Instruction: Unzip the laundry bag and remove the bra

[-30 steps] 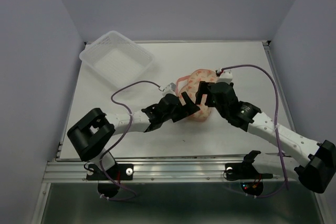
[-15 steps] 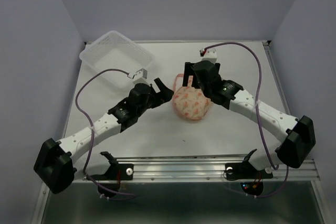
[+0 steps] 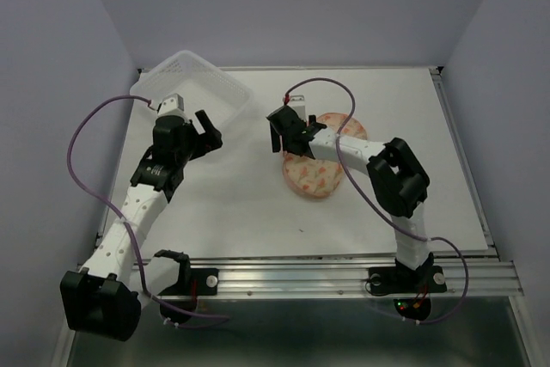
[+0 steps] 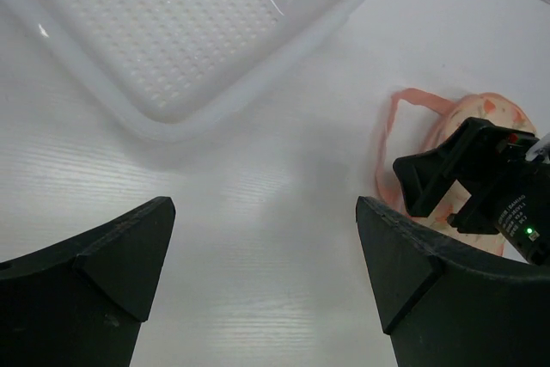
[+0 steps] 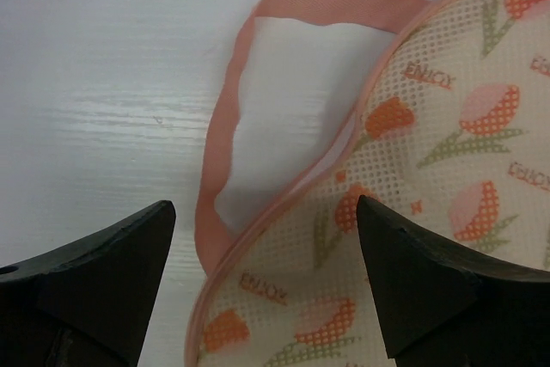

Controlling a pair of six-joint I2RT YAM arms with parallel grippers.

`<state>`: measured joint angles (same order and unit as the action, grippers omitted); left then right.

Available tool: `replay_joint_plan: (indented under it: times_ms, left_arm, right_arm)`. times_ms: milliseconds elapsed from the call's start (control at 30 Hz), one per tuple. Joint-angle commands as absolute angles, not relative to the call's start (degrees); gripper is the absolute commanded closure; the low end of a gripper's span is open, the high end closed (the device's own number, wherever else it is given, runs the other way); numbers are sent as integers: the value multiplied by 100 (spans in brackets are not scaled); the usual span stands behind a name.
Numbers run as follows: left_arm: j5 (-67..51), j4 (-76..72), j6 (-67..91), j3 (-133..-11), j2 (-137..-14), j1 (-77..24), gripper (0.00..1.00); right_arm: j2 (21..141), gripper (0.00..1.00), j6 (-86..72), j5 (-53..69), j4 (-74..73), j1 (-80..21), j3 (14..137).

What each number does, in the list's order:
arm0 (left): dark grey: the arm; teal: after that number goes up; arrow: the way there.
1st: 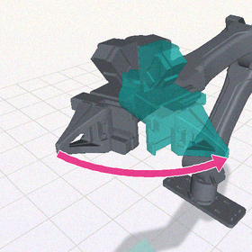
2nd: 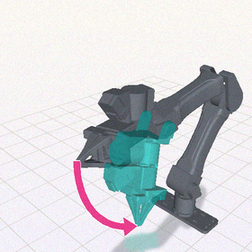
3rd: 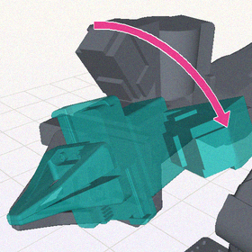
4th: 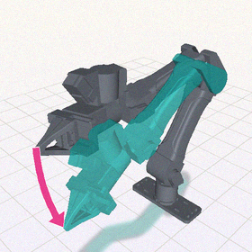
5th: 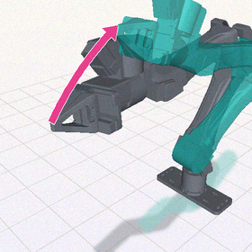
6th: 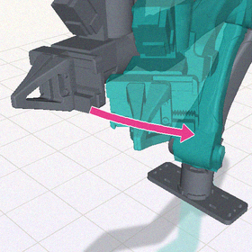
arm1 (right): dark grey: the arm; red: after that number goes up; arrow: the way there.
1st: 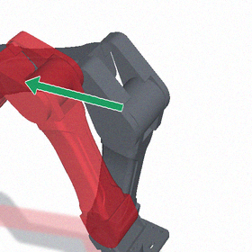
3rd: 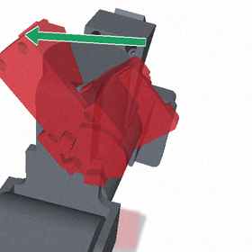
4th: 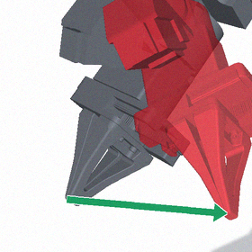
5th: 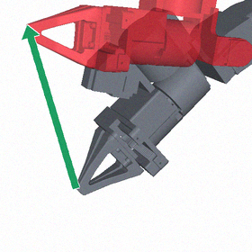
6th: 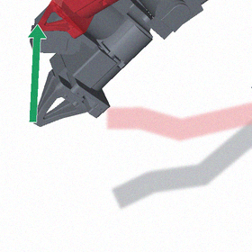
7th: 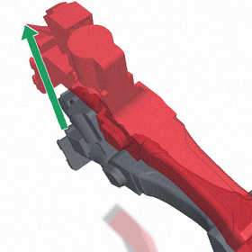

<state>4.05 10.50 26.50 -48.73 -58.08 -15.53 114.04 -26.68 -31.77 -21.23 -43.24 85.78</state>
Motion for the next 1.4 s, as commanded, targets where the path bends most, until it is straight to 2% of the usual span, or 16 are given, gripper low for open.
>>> replay_joint_plan:
  times_ms: [0,100,233,400,533,633,700,833,1000,1367]
  left_arm:
    - [-377,985,2083,-4659,-5652,-1020,1]
    - [-492,897,2109,-4579,-5537,-871,1]
    - [-553,862,2109,-4553,-5441,-739,1]
    - [-843,747,2144,-4491,-5440,-563,1]
    - [-1010,695,2171,-4465,-5432,-440,1]
    - [-1055,659,2188,-4447,-5414,-361,1]
    - [-1063,659,2188,-4438,-5414,-343,1]
    - [-1055,659,2188,-4412,-5397,-343,1]
    - [-1002,659,2188,-4412,-5370,-343,1]
    - [-1046,659,2188,-4377,-5361,-334,1]
  right_arm:
    - [11767,9,-2707,-3262,-2083,-4342,9158]
    - [11997,9,-2602,-2787,-1978,-4342,8966]
    - [11533,11,-2558,-2497,-1697,-4456,7965]
    - [9978,11,-2294,-2285,-1415,-4456,6367]
    - [9063,11,-2101,-2329,-1424,-4456,5855]
    - [8728,14,-1978,-2496,-1424,-4456,5941]
    - [8727,18,-1943,-2723,-1424,-4456,6038]
    - [9174,35,-2065,-3427,-1625,-4456,6292]
    - [9553,40,-2285,-3524,-1705,-4456,6267]
    - [10230,61,-2355,-3727,-1688,-4395,6328]
